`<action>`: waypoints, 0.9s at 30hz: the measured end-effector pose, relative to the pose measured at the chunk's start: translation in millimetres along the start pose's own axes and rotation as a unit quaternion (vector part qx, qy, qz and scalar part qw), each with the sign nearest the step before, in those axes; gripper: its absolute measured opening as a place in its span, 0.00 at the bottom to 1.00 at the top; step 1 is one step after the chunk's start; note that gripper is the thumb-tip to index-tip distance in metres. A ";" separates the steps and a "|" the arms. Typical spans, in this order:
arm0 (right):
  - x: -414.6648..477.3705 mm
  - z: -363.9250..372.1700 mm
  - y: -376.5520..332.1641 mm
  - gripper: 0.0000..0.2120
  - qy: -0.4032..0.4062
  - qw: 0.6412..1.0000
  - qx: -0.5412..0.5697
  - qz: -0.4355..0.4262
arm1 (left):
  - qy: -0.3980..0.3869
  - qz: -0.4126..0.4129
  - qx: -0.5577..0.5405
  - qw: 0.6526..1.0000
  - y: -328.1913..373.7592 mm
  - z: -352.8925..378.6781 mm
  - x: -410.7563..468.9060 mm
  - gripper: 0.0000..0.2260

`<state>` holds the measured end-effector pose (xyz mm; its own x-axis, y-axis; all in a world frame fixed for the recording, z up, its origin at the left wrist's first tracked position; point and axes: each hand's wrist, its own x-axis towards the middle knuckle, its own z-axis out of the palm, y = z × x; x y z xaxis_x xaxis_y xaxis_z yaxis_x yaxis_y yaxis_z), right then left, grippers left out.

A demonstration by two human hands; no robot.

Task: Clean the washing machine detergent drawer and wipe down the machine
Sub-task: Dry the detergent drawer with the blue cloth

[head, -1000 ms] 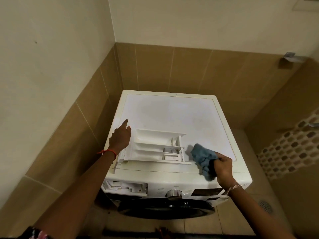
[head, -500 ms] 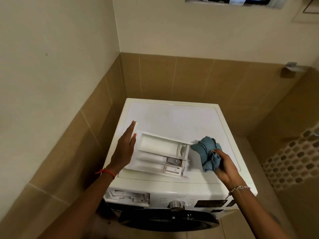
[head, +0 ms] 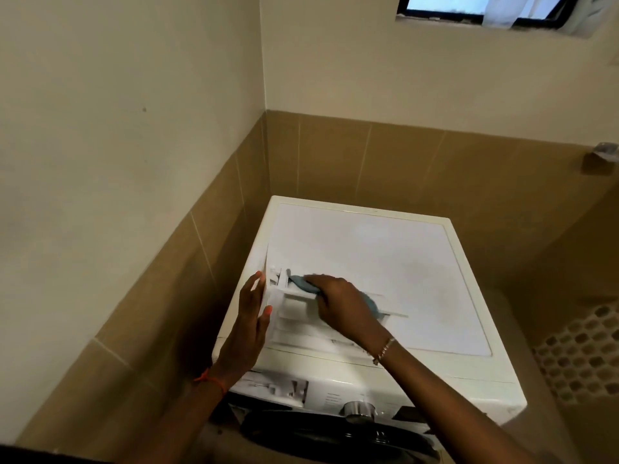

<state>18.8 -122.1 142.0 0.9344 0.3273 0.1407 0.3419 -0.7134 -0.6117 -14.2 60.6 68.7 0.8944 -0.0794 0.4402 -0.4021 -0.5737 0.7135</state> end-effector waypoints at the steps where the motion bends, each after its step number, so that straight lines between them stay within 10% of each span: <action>1: 3.1 7.5 -7.0 0.20 -0.009 0.999 -0.019 -0.027 | 0.000 -0.014 -0.009 1.000 0.1 -1.8 -5.4 0.23; 11: 4.3 38.1 -17.7 0.25 -0.011 0.972 -0.193 -0.137 | -0.013 -0.079 -0.015 0.997 0.5 -14.2 -12.1 0.36; 15: -2.4 23.8 4.9 0.21 0.027 0.961 -0.238 -0.141 | -0.044 -0.026 0.045 0.998 -4.4 -11.6 -12.4 0.23; 27: -48.3 -27.8 82.4 0.24 0.120 0.957 -0.245 -0.096 | -0.103 -0.116 -0.022 0.988 5.6 -10.6 -7.2 0.26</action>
<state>4.6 -213.9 106.5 0.8258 0.3713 0.4246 0.4602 -0.8788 -0.1264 -25.0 66.7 75.3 0.9827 -0.1169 0.1437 -0.1848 -0.5601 0.8076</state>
